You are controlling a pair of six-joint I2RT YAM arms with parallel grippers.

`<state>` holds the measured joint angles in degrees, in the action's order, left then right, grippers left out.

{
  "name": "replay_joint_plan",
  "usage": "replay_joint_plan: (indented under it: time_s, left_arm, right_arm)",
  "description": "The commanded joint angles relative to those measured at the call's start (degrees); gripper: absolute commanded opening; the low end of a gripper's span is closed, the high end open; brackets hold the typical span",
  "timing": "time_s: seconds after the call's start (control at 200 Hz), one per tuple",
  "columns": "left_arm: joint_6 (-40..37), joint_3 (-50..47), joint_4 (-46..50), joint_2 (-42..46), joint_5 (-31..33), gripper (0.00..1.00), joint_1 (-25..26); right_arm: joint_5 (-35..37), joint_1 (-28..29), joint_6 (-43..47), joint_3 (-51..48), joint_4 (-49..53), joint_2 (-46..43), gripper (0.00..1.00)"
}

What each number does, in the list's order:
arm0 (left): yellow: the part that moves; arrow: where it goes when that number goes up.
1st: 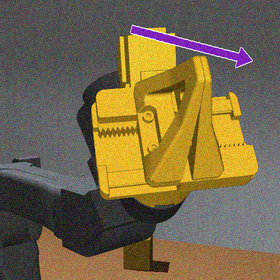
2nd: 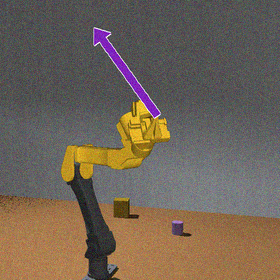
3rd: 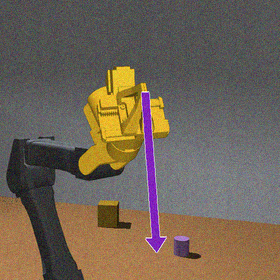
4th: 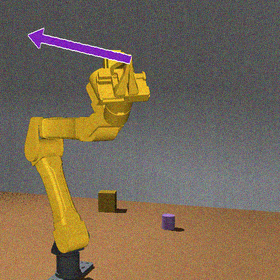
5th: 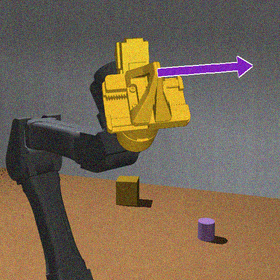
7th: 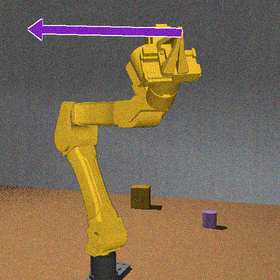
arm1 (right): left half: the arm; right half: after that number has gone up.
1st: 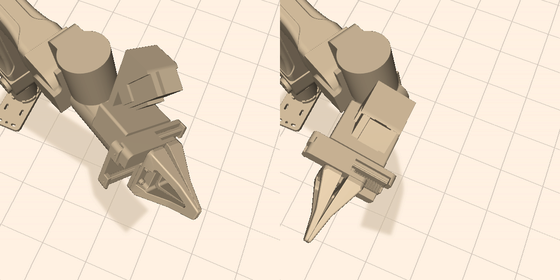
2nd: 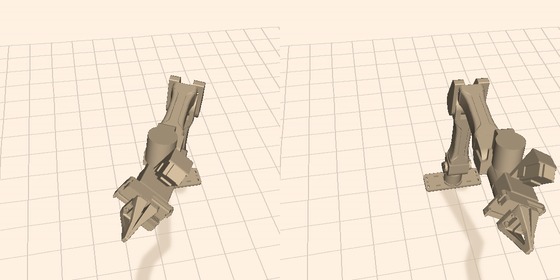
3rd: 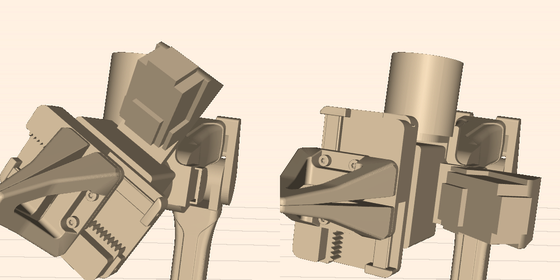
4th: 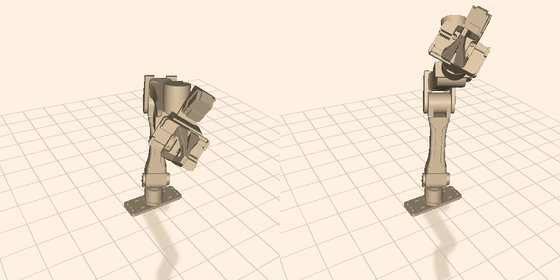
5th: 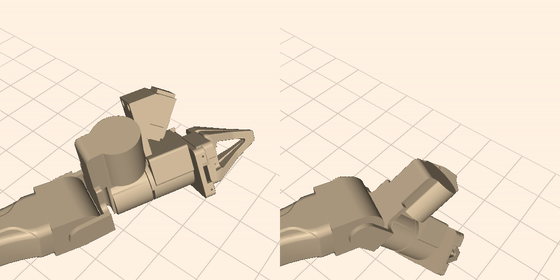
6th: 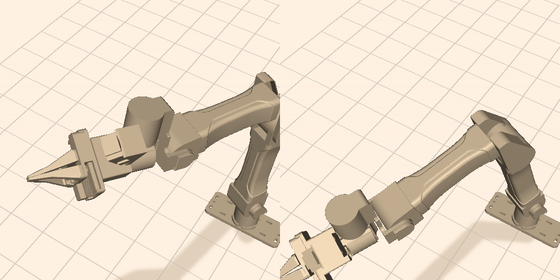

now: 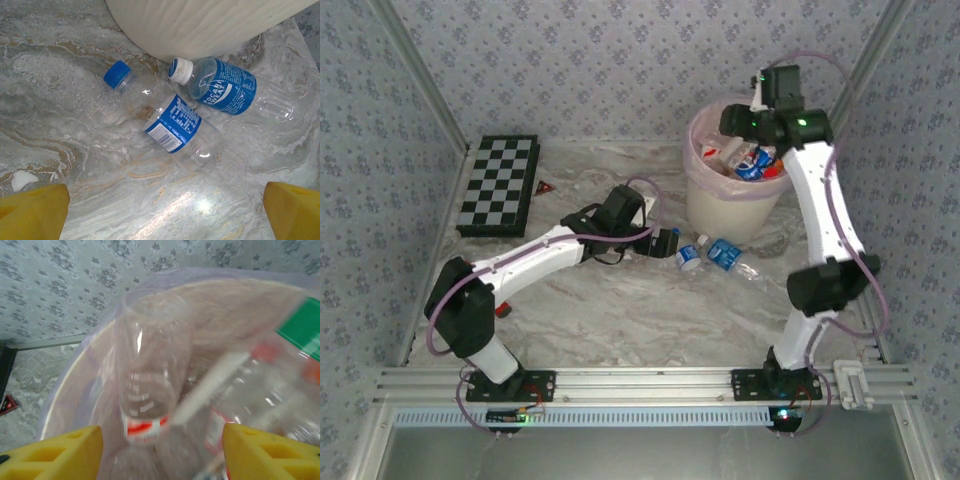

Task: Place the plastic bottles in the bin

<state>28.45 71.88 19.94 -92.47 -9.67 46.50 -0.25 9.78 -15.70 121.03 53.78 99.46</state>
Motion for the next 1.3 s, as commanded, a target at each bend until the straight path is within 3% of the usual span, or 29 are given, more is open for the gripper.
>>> replay_joint_plan:
  time_s: [0.0, 0.17, 0.295, 0.41, 0.64, 0.89, 1.294]
  left_arm:
    - [2.5, 3.0, -0.2, -1.7, -0.8, 0.99, -0.1]
    - [14.5, 3.8, -4.3, -6.9, -5.7, 0.97, 0.2]
    - [22.5, 2.7, -8.6, -9.8, -8.1, 0.95, 2.5]
    - [27.3, 2.8, -10.9, -12.5, -9.0, 0.94, 5.2]
    - [33.6, 2.3, -12.1, -17.8, -7.4, 0.91, 7.0]
    - [33.4, 1.9, -12.8, -21.1, -4.9, 0.76, 6.8]
    - [26.8, 0.1, -7.0, -15.0, -1.9, 0.44, 3.4]
  right_arm:
    - [-1.7, -2.0, 0.8, -7.9, 2.7, -12.0, 0.7]
    - [-5.7, -6.7, -3.3, -25.5, 1.7, -27.8, 0.7]
    - [-6.3, -10.6, -5.3, -33.0, 2.3, -36.1, 0.71]
    - [-8.2, -13.4, -5.1, -34.1, 3.4, -37.6, 0.73]
    - [-10.0, -13.7, -6.2, -35.2, -0.3, -37.9, 0.74]
    - [-10.8, -13.7, -6.4, -35.3, 0.7, -38.4, 0.75]
    - [-12.9, -12.9, -7.8, -34.2, -1.3, -37.7, 0.73]
